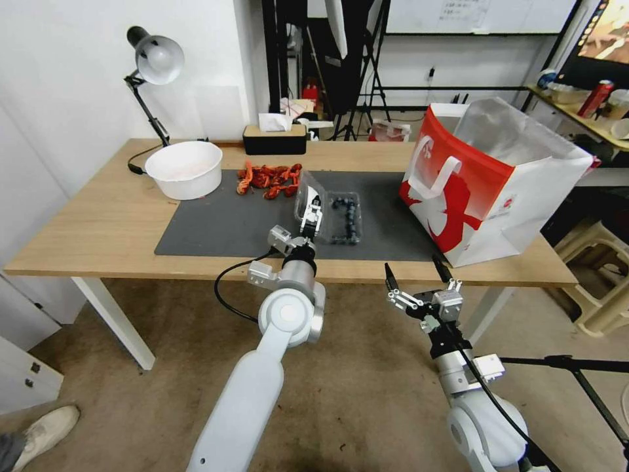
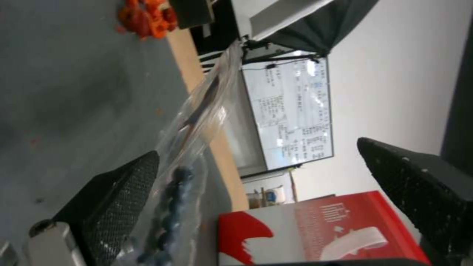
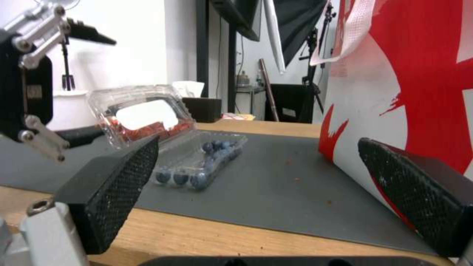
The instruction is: Close the takeout container lid, then place the container into the takeout bag.
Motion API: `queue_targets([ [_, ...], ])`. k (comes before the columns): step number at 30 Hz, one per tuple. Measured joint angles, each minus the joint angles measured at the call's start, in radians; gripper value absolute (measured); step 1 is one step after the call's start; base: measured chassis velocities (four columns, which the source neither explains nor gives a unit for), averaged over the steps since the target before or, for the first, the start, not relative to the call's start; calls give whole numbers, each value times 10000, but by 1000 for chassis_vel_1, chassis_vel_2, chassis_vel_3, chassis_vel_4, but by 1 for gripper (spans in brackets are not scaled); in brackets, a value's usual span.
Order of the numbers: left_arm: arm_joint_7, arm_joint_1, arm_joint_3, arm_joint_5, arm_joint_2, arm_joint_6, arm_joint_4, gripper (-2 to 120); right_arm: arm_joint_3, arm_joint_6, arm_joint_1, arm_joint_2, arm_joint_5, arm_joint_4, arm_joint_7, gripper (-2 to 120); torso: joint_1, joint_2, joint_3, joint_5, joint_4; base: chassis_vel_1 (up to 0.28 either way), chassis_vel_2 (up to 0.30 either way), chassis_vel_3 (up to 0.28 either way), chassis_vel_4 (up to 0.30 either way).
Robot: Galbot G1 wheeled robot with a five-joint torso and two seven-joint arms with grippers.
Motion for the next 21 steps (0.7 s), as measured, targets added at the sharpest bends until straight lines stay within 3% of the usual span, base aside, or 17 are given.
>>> queue_targets([
  [13, 996, -215, 105, -12, 260, 255, -93, 100, -13, 20, -13, 12, -78, -30, 14, 100, -2, 0, 0, 0, 0, 0, 0, 0, 0],
  [21, 1141, -326, 190, -73, 403, 605, -58, 100, -12, 28, -26, 16, -102, -50, 25, 100, -1, 1, 0, 0, 0, 0, 0, 0, 0],
])
